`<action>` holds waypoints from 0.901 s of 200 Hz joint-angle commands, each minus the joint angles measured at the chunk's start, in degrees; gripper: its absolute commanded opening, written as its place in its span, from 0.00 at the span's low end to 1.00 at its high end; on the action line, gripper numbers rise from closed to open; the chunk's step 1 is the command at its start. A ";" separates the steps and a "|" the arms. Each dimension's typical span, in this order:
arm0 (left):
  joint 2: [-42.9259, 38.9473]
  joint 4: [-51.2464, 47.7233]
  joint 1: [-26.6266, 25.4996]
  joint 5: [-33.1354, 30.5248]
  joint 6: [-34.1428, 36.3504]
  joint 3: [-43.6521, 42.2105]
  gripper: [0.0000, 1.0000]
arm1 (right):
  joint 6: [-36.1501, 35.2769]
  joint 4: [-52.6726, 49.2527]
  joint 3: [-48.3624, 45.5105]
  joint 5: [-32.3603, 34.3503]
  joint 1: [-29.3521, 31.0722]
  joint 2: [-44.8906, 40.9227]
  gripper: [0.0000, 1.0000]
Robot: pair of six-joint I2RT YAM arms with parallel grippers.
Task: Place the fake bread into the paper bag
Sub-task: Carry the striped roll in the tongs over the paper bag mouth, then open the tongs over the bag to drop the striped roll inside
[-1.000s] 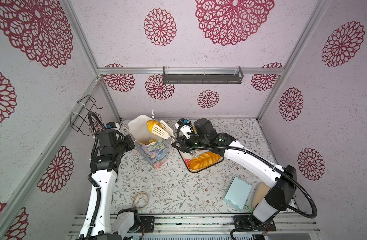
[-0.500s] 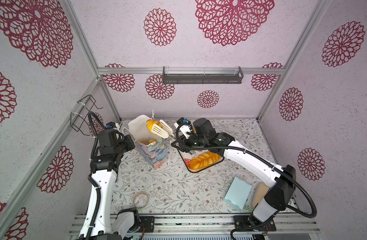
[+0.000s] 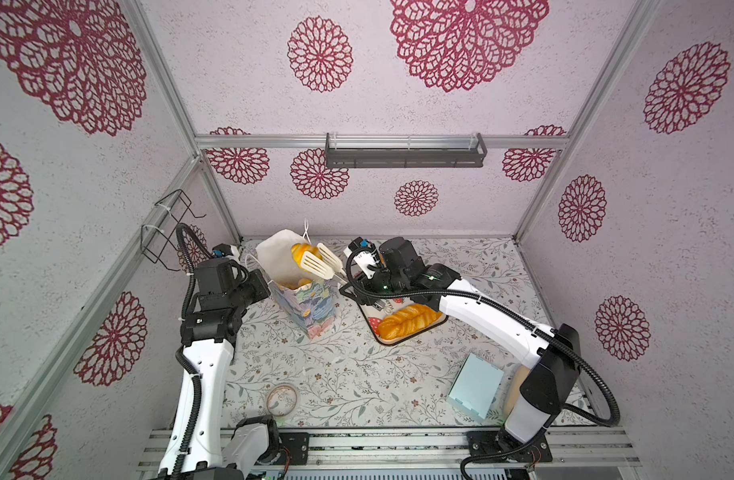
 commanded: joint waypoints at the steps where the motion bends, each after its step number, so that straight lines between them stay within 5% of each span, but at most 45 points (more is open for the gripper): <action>1: 0.02 0.71 0.48 0.58 -0.29 -0.68 0.00 | -1.29 2.15 2.90 0.18 0.40 -0.70 0.45; 180: -0.06 0.67 0.51 0.39 -0.22 -0.71 0.00 | -1.80 0.16 4.55 1.04 0.49 0.39 0.57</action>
